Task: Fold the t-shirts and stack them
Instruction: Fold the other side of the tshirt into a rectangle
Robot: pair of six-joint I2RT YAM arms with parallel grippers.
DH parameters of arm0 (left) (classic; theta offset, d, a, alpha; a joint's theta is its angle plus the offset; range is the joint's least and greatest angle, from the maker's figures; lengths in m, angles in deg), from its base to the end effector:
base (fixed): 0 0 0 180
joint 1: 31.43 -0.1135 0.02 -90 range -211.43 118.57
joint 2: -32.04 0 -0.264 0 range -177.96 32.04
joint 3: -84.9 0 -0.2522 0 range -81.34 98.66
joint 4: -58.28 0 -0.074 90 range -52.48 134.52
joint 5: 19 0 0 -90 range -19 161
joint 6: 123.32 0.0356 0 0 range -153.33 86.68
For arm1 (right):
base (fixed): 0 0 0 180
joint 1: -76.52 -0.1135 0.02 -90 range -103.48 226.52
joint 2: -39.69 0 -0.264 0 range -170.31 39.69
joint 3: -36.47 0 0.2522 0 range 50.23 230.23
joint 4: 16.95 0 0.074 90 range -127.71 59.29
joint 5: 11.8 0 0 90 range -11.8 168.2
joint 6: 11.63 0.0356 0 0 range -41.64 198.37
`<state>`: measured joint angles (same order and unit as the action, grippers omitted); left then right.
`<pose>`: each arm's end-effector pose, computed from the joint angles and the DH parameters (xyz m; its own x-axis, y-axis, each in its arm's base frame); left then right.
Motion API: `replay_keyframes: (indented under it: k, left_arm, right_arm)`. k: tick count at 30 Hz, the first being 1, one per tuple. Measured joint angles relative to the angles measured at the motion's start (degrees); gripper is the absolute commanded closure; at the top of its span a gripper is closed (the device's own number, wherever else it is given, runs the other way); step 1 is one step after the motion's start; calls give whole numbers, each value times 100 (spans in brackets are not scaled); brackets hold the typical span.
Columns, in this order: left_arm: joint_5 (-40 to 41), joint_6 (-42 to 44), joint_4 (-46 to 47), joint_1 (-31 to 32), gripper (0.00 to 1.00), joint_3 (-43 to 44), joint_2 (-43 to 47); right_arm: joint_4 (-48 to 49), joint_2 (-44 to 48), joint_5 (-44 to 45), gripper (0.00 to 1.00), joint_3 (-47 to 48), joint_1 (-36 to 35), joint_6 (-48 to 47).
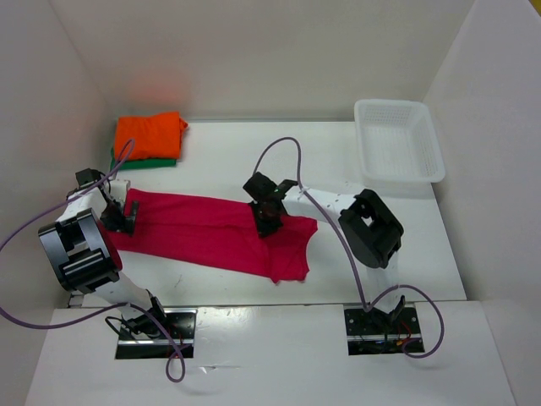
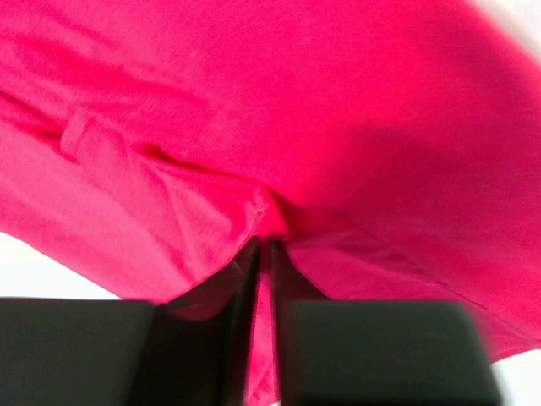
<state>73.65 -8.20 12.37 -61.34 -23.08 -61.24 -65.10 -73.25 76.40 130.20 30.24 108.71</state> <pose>0.2702 0.1573 0.1846 -0.9414 -0.0523 -0.3332 -0.1259 0.9710 0.2033 0.2779 0.2922 0.1725 -0.9196 -0.2312 -0.3176 -0.3084 0.9256 0.2195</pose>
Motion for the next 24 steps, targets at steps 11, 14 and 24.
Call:
replay_keyframes:
  k: [11,14,24]
  left_arm:
    - [0,4,-2,0,0,0,-2]
    - [0,7,0,0,0,0,-13]
    - [2,11,15,0,0,-2,-28]
  right_arm:
    - [-114,0,76,59,9,-120,-46]
    - [-146,-7,234,59,98,-120,-46]
    - [-144,-101,531,59,415,-120,-85]
